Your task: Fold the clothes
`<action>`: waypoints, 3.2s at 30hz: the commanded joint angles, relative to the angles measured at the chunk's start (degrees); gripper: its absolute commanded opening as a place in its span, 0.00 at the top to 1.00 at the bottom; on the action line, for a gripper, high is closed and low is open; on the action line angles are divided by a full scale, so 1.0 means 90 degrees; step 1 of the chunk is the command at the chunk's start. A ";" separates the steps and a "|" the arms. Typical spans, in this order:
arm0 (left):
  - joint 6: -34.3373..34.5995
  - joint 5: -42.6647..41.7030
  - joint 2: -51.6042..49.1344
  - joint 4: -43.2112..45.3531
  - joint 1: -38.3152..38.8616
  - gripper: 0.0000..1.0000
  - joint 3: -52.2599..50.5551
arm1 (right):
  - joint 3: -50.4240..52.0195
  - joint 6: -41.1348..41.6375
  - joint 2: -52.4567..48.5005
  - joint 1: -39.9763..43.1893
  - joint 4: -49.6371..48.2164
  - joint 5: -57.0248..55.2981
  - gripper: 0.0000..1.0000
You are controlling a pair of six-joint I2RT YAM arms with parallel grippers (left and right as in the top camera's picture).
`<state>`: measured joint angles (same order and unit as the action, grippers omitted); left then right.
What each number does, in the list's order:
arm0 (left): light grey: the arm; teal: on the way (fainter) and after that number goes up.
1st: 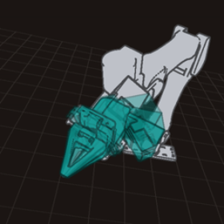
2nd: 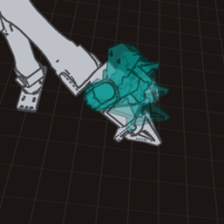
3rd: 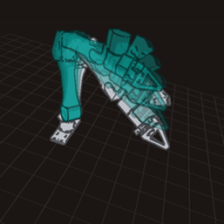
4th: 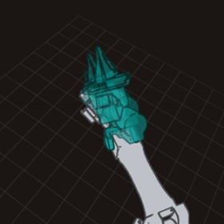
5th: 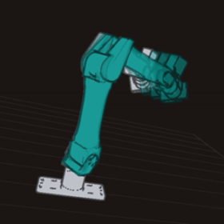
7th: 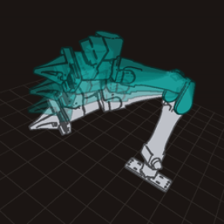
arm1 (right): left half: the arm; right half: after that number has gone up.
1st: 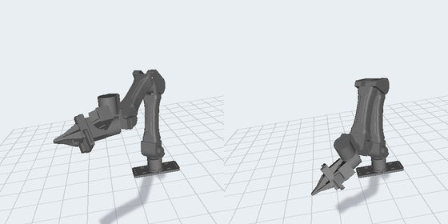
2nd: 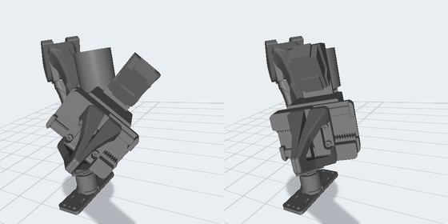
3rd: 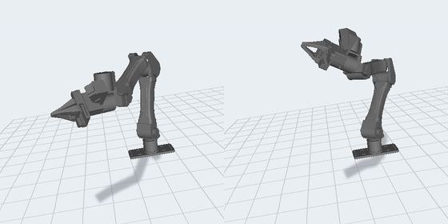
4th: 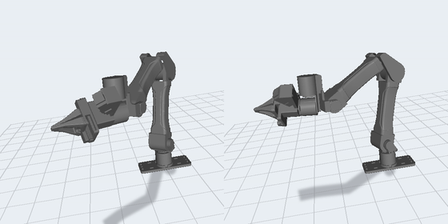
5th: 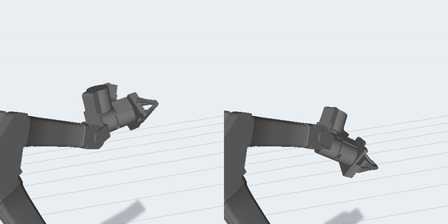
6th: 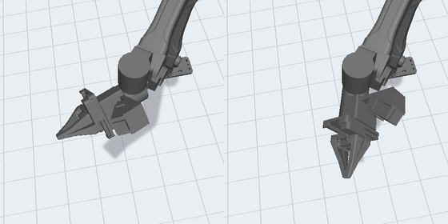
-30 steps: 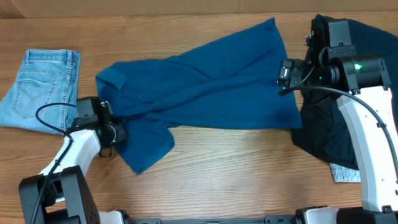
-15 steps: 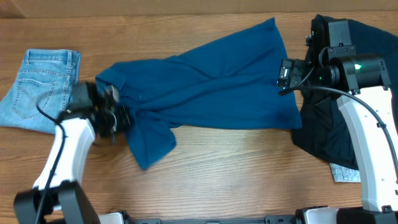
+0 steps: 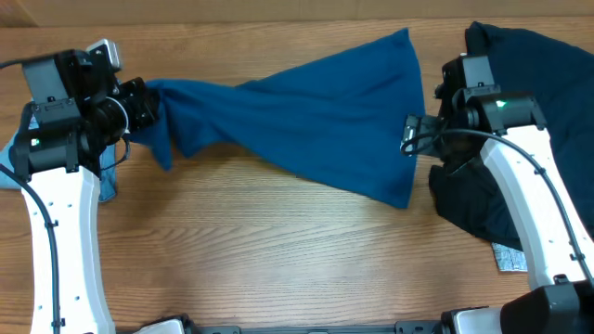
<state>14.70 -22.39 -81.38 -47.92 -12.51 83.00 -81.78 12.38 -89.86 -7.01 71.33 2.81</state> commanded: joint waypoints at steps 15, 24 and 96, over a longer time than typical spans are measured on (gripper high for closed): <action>0.0080 0.0061 0.0056 -0.0182 -0.0036 0.96 0.0182 | 0.2579 -0.0136 -0.0036 -0.0017 -0.1520 0.0993 0.11; 0.0080 0.0061 0.0056 -0.0194 -0.0036 0.96 0.0182 | 0.3045 -0.0141 -0.0335 -0.0017 -0.2157 0.1579 0.14; -0.0245 0.1676 0.1848 -0.1273 -0.0036 0.96 0.1785 | -0.6215 -0.0158 0.0440 0.0002 0.0809 -0.1882 0.96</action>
<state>12.01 -7.07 -66.74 -59.81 -12.51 97.03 -136.18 10.50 -87.72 -7.16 79.15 -12.38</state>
